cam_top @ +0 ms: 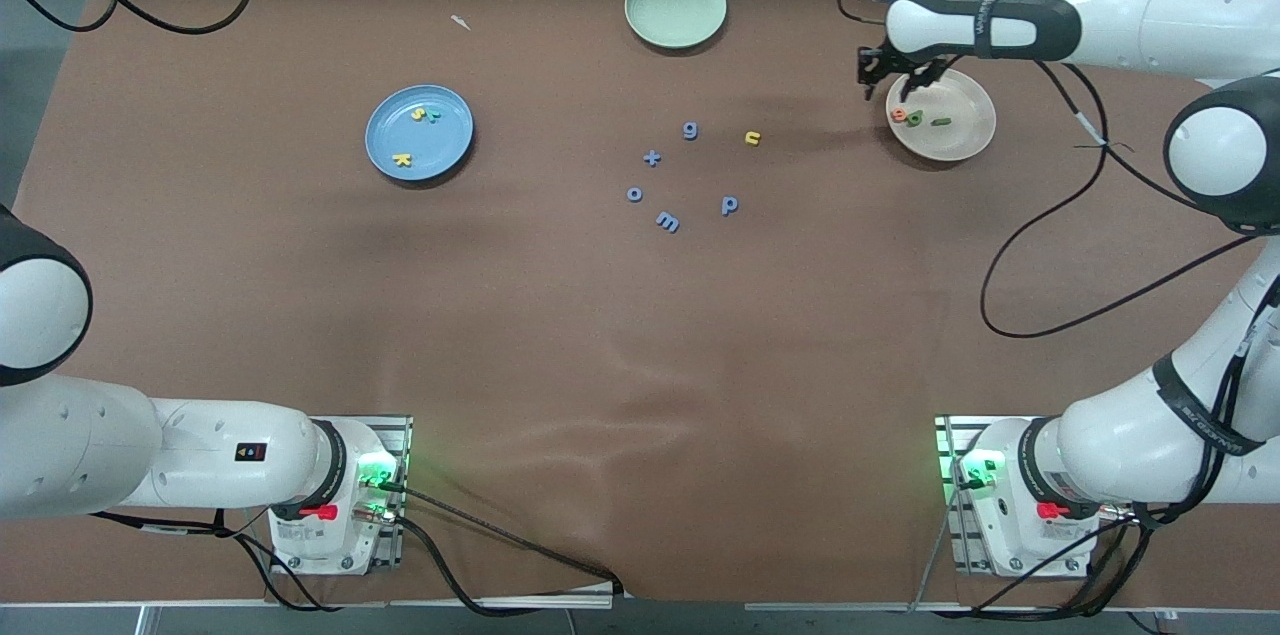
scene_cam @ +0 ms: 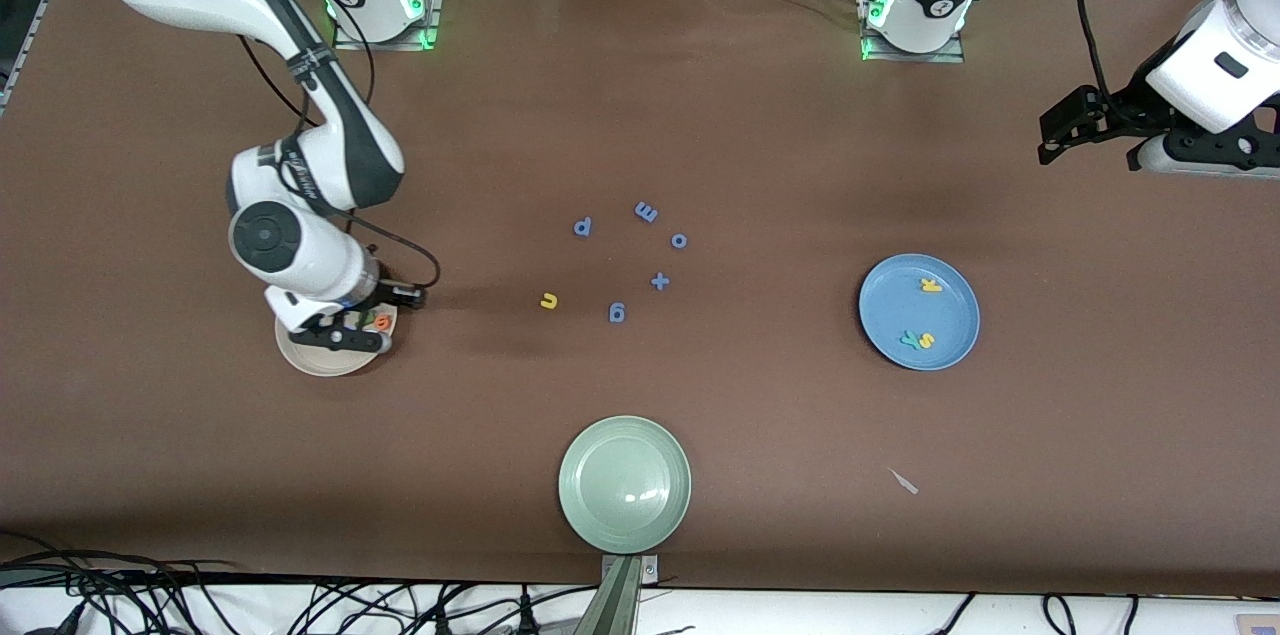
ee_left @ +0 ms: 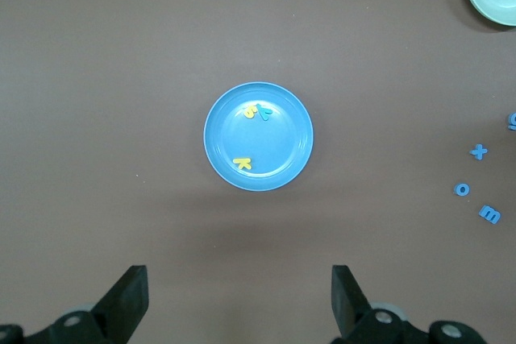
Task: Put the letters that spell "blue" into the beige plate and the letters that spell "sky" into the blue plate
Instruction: 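Place the green l on the white plate with the right gripper, then grasp the yellow u with the right gripper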
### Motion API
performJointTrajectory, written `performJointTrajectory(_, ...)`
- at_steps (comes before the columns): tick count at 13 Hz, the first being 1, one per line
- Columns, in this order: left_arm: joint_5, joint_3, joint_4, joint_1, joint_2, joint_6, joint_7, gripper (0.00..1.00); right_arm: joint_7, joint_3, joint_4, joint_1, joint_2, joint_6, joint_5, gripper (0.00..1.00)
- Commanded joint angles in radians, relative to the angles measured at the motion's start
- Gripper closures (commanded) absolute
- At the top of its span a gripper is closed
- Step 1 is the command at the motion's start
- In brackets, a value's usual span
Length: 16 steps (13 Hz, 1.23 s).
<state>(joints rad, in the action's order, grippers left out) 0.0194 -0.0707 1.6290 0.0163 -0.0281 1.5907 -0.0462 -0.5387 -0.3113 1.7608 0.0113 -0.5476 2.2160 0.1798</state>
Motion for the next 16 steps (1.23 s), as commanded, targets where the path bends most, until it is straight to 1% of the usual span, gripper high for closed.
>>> performJointTrajectory(1,0.017,0.003,-0.035,-0.001,0.016,-0.023,0.014,0.00,-0.130,-0.015,-0.119,0.068,-0.112,0.007,-0.007,0.39)
performJointTrajectory(4,0.016,0.003,-0.034,-0.009,0.016,-0.023,0.017,0.00,-0.226,-0.014,-0.177,0.134,-0.182,0.102,-0.006,0.39)
performJointTrajectory(6,0.016,0.003,-0.035,-0.004,0.016,-0.023,0.016,0.00,-0.328,-0.011,-0.243,0.188,-0.233,0.103,0.000,0.39)
performJointTrajectory(7,0.016,0.003,-0.035,-0.003,0.016,-0.023,0.014,0.00,-0.366,-0.009,-0.247,0.211,-0.235,0.103,0.000,0.40)
performJointTrajectory(9,0.016,0.003,-0.034,-0.004,0.016,-0.023,0.015,0.00,-0.432,-0.009,-0.241,0.229,-0.235,0.102,0.006,0.39)
performJointTrajectory(11,0.016,0.003,-0.035,-0.006,0.016,-0.025,0.016,0.00,-0.489,-0.009,-0.225,0.260,-0.242,0.106,0.044,0.39)
performJointTrajectory(13,0.016,0.003,-0.034,-0.010,0.016,-0.023,0.016,0.00,-0.524,-0.009,-0.173,0.260,-0.242,0.129,0.084,0.39)
performJointTrajectory(16,0.014,0.003,-0.035,-0.010,0.016,-0.023,0.014,0.00,-0.561,-0.009,-0.147,0.262,-0.244,0.157,0.087,0.41)
